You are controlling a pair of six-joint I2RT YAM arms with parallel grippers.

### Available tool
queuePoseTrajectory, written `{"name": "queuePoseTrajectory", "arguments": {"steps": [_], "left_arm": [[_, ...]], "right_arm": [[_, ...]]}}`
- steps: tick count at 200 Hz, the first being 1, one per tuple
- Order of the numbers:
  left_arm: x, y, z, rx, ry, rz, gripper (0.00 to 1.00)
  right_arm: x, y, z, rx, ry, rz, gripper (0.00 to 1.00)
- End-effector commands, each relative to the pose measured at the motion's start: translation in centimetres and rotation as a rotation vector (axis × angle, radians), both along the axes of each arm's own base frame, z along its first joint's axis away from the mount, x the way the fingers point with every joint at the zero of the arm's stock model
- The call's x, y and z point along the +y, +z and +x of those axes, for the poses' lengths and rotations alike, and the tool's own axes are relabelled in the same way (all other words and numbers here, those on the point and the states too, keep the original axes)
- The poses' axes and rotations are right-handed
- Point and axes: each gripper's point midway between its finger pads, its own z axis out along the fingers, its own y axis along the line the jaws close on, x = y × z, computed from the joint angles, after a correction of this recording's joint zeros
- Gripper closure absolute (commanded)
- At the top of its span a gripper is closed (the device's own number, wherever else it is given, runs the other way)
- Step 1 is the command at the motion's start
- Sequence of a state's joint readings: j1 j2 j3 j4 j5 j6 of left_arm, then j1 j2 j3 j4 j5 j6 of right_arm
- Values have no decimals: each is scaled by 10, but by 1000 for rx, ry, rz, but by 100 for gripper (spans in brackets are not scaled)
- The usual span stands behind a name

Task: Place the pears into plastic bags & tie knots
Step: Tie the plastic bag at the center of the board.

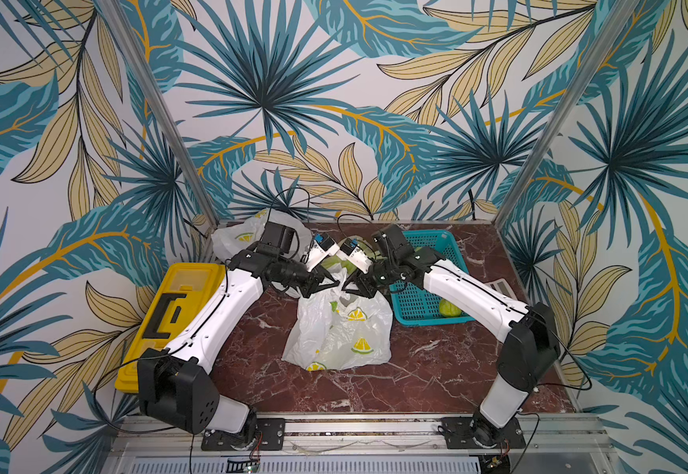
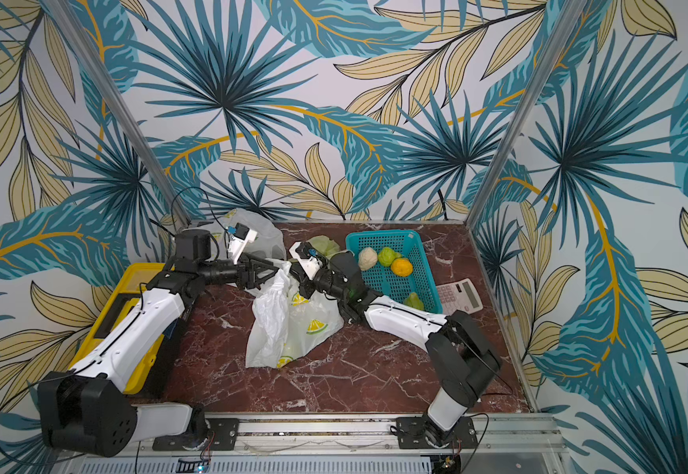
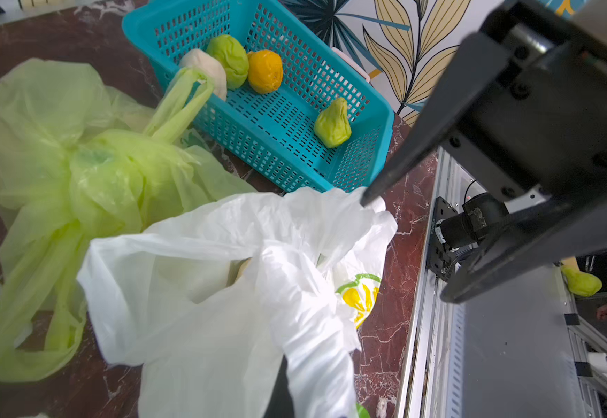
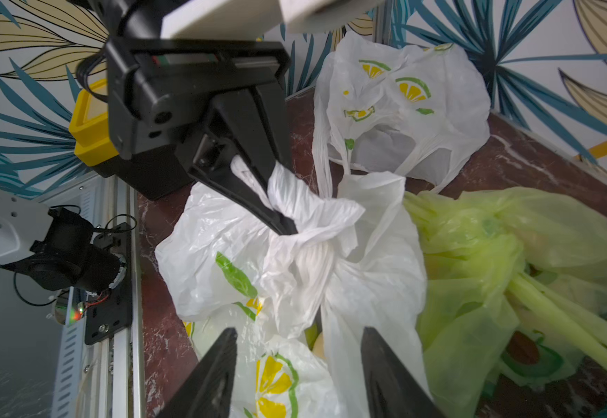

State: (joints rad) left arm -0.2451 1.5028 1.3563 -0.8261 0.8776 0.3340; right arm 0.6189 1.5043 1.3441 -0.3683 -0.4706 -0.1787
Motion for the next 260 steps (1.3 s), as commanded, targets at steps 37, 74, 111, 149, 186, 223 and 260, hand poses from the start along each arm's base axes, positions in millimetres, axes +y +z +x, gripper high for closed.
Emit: {"name": "queuePoseTrajectory", "arguments": {"steps": [37, 74, 111, 149, 186, 223, 260], "left_arm": [[-12, 22, -19, -137, -90, -20, 100], [-16, 23, -23, -141, -101, -19, 100], [-16, 26, -24, -134, -89, -25, 99], [-15, 23, -21, -80, -44, -22, 96], [-11, 24, -30, -17, -12, -59, 80], [-7, 38, -62, 22, -43, -149, 67], [-11, 53, -92, 8, -108, -226, 55]], "right_arm": [[4, -37, -1, 120, 79, -157, 28], [20, -36, 2, 176, 106, -105, 32], [28, -52, 6, 242, 101, -102, 49], [26, -57, 25, 251, -32, -103, 85], [23, -34, 42, 14, -156, -93, 100], [29, 26, 56, -251, -223, 116, 100], [48, 69, 33, -382, -105, 405, 100]]}}
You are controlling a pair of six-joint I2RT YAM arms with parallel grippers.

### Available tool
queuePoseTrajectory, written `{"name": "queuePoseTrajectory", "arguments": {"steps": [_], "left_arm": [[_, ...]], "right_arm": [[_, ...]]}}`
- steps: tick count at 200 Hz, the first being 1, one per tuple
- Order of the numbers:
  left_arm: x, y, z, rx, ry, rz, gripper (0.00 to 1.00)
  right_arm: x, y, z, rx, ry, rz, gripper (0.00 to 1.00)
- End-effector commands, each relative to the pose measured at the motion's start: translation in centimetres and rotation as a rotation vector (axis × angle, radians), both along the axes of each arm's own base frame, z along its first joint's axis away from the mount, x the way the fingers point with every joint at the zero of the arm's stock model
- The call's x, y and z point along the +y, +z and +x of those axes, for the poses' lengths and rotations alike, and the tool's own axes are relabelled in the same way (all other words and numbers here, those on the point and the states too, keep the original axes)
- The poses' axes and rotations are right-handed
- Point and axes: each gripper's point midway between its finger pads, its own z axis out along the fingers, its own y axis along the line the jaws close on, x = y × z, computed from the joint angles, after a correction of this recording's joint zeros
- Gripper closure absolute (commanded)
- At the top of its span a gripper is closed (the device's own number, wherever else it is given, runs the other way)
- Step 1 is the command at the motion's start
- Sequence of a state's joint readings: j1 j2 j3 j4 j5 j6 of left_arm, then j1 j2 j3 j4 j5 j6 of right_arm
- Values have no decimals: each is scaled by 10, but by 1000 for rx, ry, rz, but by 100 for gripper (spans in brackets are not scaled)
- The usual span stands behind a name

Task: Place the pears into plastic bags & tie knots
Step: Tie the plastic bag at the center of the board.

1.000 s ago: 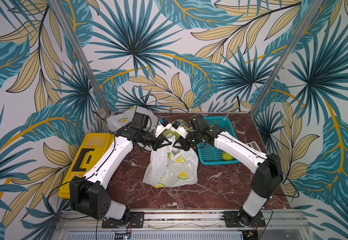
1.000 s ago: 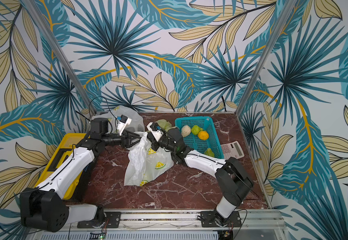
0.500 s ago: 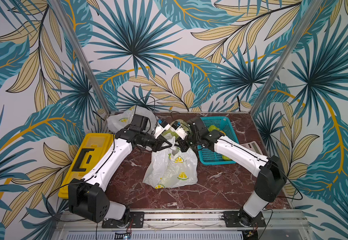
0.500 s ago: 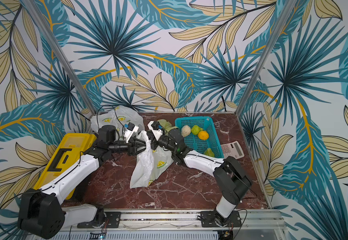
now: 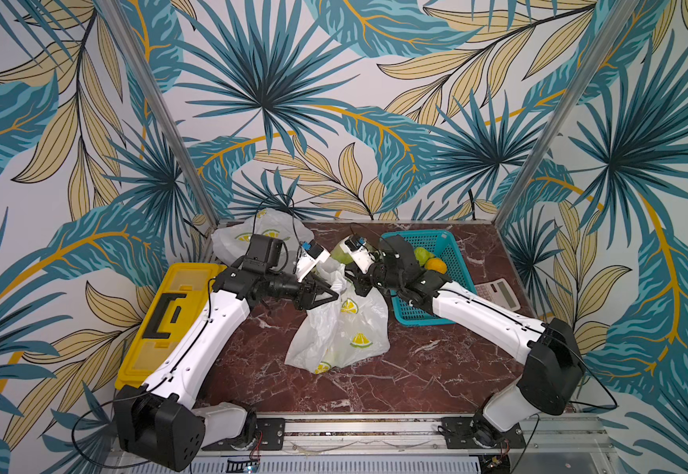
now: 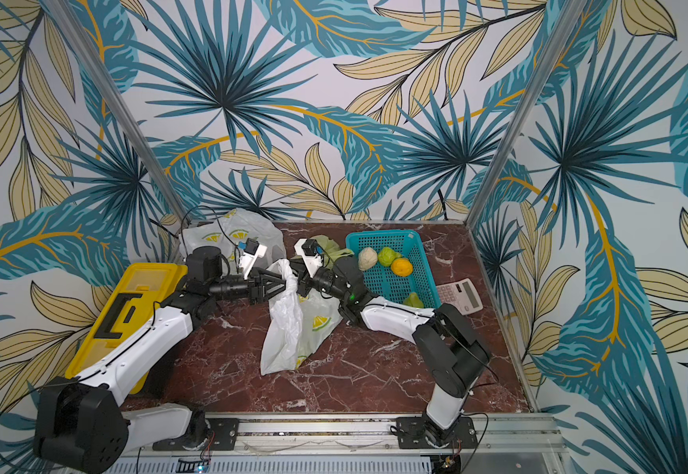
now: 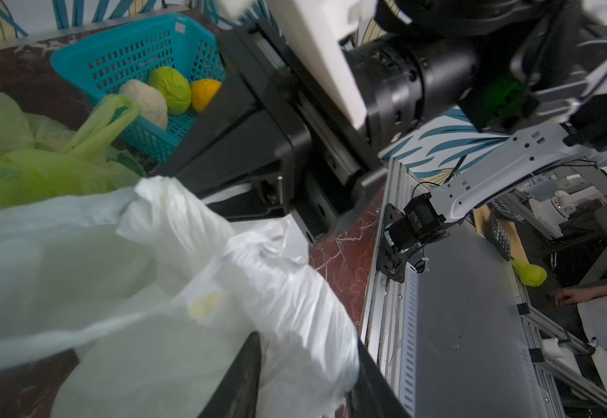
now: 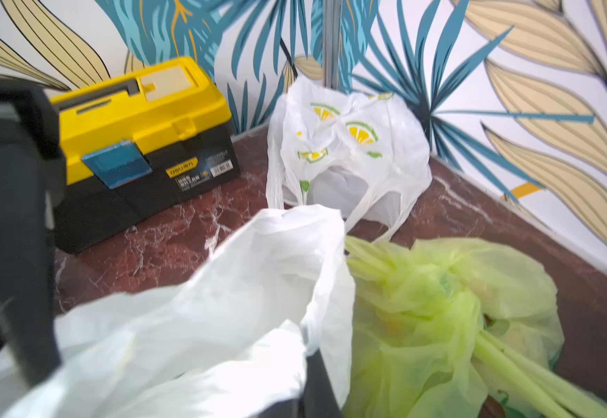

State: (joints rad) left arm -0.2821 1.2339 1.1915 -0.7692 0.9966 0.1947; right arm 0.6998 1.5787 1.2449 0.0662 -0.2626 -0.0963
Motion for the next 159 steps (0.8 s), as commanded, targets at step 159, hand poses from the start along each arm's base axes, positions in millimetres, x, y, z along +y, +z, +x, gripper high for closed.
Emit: {"name": "queuePoseTrajectory", "arguments": {"steps": [159], "left_arm": [[49, 57, 89, -202, 296, -144, 42]], "right_arm": [[23, 3, -9, -176, 123, 178, 100]]}}
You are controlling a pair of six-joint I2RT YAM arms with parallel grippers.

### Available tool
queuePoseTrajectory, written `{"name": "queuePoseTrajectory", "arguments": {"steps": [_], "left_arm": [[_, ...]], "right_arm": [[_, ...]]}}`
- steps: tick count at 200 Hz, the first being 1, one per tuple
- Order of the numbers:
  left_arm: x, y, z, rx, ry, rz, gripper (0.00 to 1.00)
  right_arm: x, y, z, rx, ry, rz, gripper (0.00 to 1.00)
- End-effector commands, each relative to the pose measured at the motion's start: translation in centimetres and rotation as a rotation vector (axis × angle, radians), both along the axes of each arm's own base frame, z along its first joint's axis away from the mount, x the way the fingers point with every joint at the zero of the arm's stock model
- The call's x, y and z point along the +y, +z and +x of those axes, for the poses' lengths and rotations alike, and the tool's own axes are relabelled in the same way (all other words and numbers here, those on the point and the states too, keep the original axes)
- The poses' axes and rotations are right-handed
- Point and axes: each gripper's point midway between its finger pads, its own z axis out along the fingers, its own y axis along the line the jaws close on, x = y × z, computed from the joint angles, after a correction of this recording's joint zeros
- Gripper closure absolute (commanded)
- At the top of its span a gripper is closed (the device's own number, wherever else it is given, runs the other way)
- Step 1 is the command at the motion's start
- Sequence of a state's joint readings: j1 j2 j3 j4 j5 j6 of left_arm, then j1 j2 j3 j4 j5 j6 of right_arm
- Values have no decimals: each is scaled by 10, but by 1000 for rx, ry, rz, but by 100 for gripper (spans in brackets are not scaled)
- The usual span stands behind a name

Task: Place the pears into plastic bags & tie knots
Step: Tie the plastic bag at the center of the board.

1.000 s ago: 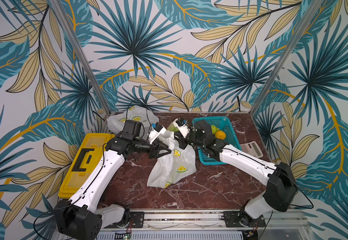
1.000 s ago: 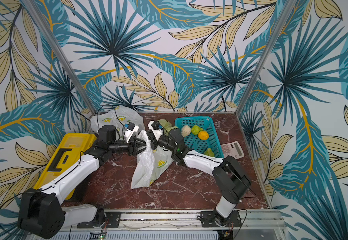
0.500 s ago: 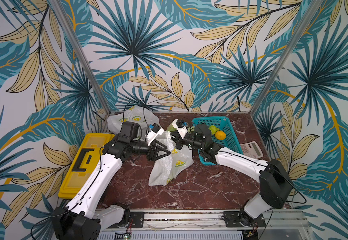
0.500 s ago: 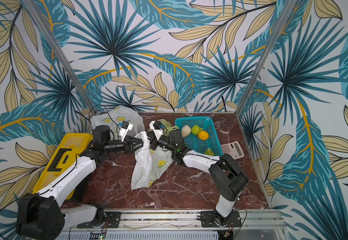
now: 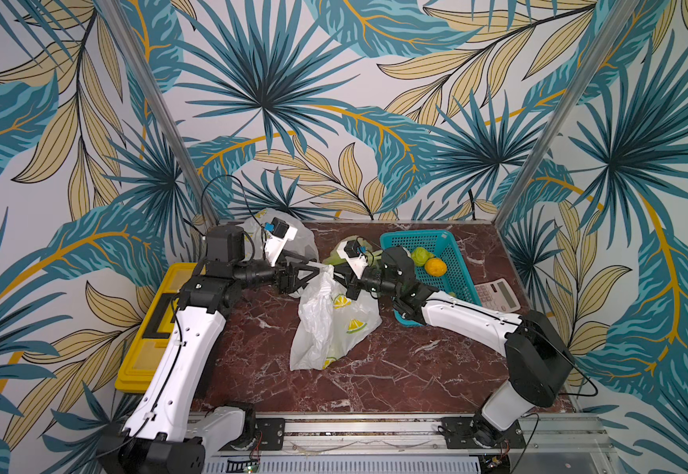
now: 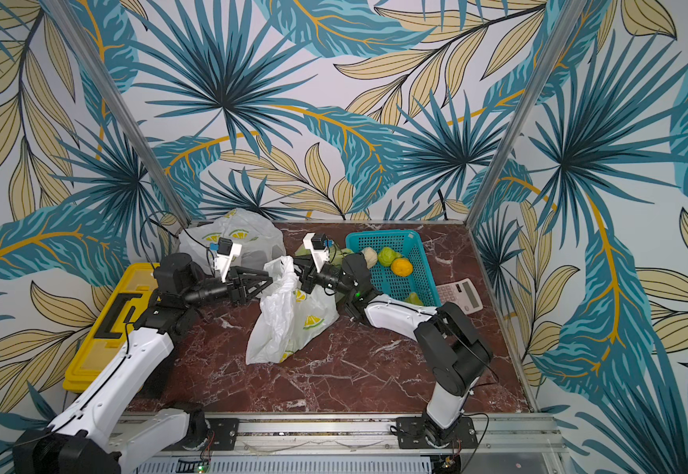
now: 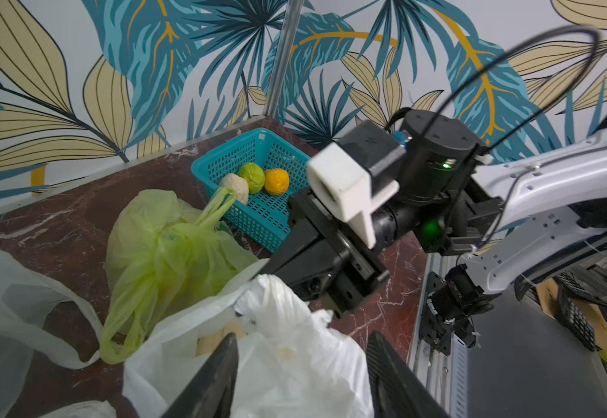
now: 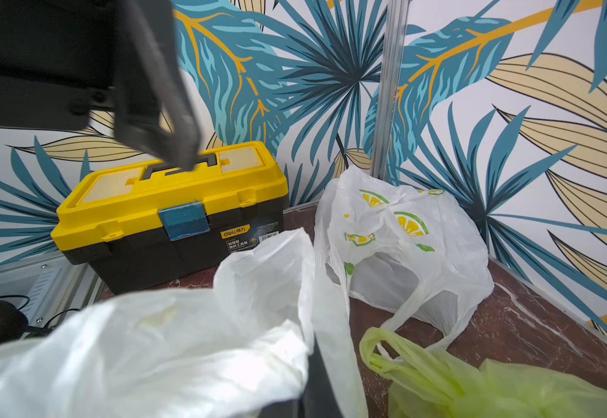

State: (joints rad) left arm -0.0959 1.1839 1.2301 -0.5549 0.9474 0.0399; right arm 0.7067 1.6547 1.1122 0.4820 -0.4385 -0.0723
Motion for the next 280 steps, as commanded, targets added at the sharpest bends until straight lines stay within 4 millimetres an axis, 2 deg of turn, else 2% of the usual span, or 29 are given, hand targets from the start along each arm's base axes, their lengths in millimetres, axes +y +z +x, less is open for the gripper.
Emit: {"name": "queuePoseTrajectory", "arguments": {"steps": [1, 20, 31, 48, 67, 86, 104, 126, 154, 181, 203, 220, 251, 280], "left_arm": [[-4, 3, 33, -46, 12, -68, 42], [-12, -27, 37, 23, -17, -66, 43], [-21, -46, 28, 92, -55, -78, 44], [-38, -60, 8, 107, -113, -75, 45], [-49, -71, -6, 110, -128, -113, 45], [-65, -75, -7, 108, -147, -132, 47], [-67, -76, -3, 100, -143, -121, 47], [-48, -70, 2, 96, -101, -140, 50], [-18, -64, -3, 94, -19, -171, 57], [-8, -36, -14, 9, 25, -188, 58], [-7, -21, -7, -23, 41, -190, 59], [-17, -22, 1, -5, 4, -185, 59], [-50, -47, 14, 15, -58, -127, 59], [-78, -61, 22, 54, -125, -106, 59]], "right_arm": [[-8, 6, 4, -63, -57, 12, 100], [-14, 13, 14, -107, -129, 43, 100], [-18, 18, 20, -130, -172, 72, 100], [-23, 25, 26, -150, -213, 118, 100], [-15, 34, 17, -147, -145, 170, 97], [-7, 39, 9, -105, -70, 247, 93], [1, 28, 6, -65, -24, 260, 92], [1, 21, 4, -34, -8, 265, 92], [-8, 29, 2, 20, 42, 324, 92], [-12, 38, -2, 80, 100, 374, 92], [-14, 45, -6, 105, 125, 415, 92], [-13, 47, -6, 127, 137, 440, 92], [-14, 56, -5, 172, 159, 534, 93], [-15, 57, -4, 204, 170, 584, 92]]}}
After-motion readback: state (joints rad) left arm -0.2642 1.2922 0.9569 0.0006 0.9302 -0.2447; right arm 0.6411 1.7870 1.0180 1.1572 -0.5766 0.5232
